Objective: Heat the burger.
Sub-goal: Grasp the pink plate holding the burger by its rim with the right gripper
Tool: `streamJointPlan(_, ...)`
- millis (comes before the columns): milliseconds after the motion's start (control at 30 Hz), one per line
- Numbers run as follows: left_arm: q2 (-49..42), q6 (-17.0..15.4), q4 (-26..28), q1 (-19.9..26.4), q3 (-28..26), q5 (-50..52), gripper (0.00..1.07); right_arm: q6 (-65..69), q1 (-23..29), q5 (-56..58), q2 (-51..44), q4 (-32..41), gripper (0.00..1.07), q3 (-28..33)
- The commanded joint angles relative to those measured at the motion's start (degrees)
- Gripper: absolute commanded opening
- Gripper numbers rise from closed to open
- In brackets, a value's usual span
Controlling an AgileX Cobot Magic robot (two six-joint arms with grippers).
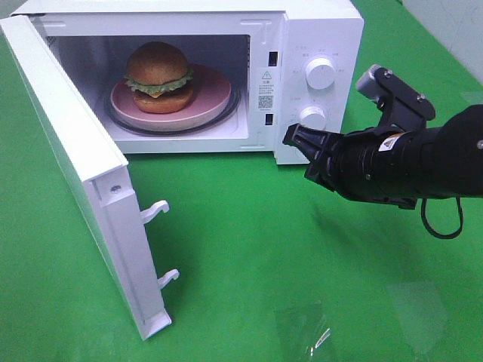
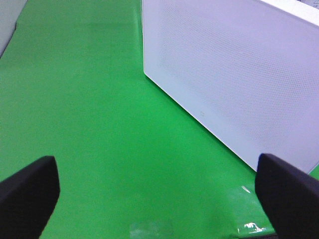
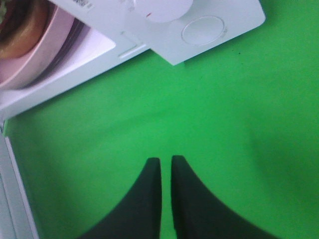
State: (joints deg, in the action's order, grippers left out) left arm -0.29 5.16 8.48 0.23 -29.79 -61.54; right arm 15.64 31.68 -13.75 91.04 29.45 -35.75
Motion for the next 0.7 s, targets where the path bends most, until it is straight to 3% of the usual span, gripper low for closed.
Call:
streamJointPlan(33, -0.3, -0.2, 0.1, 0.2, 0.2, 0.6, 1.00, -5.2, -0.4, 4.0, -1.9, -0.7, 0.09, -0.2)
streamJointPlan(333, -0.3, -0.2, 0.1, 0.2, 0.2, 0.6, 1.00, -16.0, -0.4, 18.7, -5.5, -2.6, 0.10, -3.1)
streamJointPlan(467, -0.3, -0.2, 0.1, 0.2, 0.2, 0.6, 1.00, -18.8, -0.4, 27.4, -5.5, -9.3, 0.11, -7.1)
streamJointPlan(533, -0.3, -0.2, 0.1, 0.2, 0.2, 0.6, 1.00, -18.8, -0.4, 33.3, -5.5, -16.7, 0.12, -10.1)
streamJointPlan(567, -0.3, -0.2, 0.1, 0.2, 0.2, 0.6, 1.00, -18.8, -0.4, 33.3, -5.5, -16.7, 0.12, -10.1)
streamJointPlan(600, -0.3, -0.2, 0.1, 0.2, 0.2, 0.6, 1.00, -18.8, -0.4, 36.7, -5.5, -22.6, 0.13, -12.1)
streamJointPlan(633, -0.3, -0.2, 0.1, 0.2, 0.2, 0.6, 1.00, -18.8, -0.4, 36.7, -5.5, -22.6, 0.13, -12.1)
streamJointPlan(667, -0.3, -0.2, 0.1, 0.2, 0.2, 0.6, 1.00, -18.8, -0.4, 39.9, -5.5, -28.0, 0.13, -13.7)
streamJointPlan(700, -0.3, -0.2, 0.1, 0.2, 0.2, 0.6, 1.00, -18.8, -0.4, 39.9, -5.5, -28.0, 0.13, -13.7)
